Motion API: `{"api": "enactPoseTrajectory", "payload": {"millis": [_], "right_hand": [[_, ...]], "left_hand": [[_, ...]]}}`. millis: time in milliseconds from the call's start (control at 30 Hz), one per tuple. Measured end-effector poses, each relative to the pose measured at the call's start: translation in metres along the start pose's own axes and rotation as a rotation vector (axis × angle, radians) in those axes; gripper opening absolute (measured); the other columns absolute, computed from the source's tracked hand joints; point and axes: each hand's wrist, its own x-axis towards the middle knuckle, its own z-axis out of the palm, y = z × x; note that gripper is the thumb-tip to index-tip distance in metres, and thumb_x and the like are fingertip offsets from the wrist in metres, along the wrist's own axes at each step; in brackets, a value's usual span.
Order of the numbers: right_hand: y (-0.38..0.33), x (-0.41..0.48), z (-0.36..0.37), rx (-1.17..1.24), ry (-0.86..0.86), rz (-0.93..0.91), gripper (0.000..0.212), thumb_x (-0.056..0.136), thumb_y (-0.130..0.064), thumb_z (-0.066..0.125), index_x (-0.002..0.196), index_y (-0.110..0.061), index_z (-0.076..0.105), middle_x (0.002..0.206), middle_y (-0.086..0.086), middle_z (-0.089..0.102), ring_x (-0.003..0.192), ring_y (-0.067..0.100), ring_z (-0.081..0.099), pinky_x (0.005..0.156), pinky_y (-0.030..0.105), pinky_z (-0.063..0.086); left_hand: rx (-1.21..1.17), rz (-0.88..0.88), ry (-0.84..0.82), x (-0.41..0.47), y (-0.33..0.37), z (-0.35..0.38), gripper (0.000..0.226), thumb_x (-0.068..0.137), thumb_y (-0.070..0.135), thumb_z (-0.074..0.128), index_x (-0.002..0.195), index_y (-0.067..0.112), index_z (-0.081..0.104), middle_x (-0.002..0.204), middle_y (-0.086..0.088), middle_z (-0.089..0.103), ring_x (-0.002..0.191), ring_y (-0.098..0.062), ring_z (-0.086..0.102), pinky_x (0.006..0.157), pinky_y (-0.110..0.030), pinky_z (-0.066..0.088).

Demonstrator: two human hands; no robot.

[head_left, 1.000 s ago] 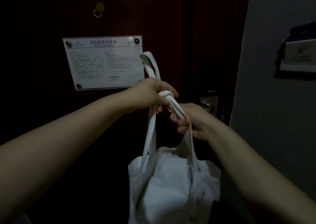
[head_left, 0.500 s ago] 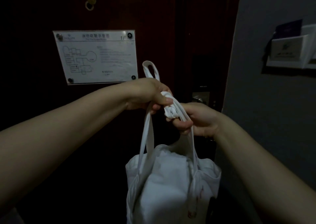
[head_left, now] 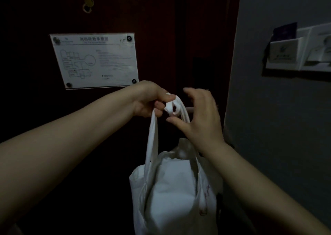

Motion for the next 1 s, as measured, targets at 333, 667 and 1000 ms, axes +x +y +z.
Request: {"api": "enactPoseTrajectory", "payload": {"millis": [333, 667, 1000], "right_hand": [[-0.007, 0.005, -0.014, 0.263, -0.021, -0.090, 0.021, 0.087, -0.036, 0.049, 0.080, -0.021, 0.061, 0.079, -0.017, 0.047, 0.074, -0.001, 0.044, 0.064, 0.010, 0.033], [-0.038, 0.021, -0.018, 1.097, -0.210, 0.546, 0.026, 0.091, -0.011, 0.056, 0.065, -0.009, 0.052, 0.048, -0.006, 0.050, 0.041, 0.002, 0.046, 0.041, 0.013, 0.036], [-0.032, 0.067, 0.022, 1.233, -0.084, 0.527, 0.035, 0.090, -0.005, 0.054, 0.058, -0.012, 0.042, 0.059, 0.010, 0.038, 0.040, 0.009, 0.031, 0.037, 0.017, 0.022]], "left_hand": [[-0.082, -0.002, 0.094, -0.013, -0.005, 0.010, 0.020, 0.095, 0.005, 0.042, 0.078, 0.007, 0.053, 0.048, 0.003, 0.049, 0.033, -0.003, 0.028, 0.034, -0.012, 0.025], [-0.192, 0.116, 0.220, -0.006, -0.017, 0.002, 0.033, 0.099, 0.013, 0.038, 0.071, 0.008, 0.055, 0.050, 0.000, 0.049, 0.032, -0.002, 0.031, 0.033, -0.013, 0.020], [-0.036, 0.447, 0.307, 0.034, -0.004, -0.039, 0.027, 0.097, 0.009, 0.035, 0.096, 0.002, 0.061, 0.045, -0.004, 0.053, 0.031, -0.005, 0.038, 0.032, -0.013, 0.026]]}}
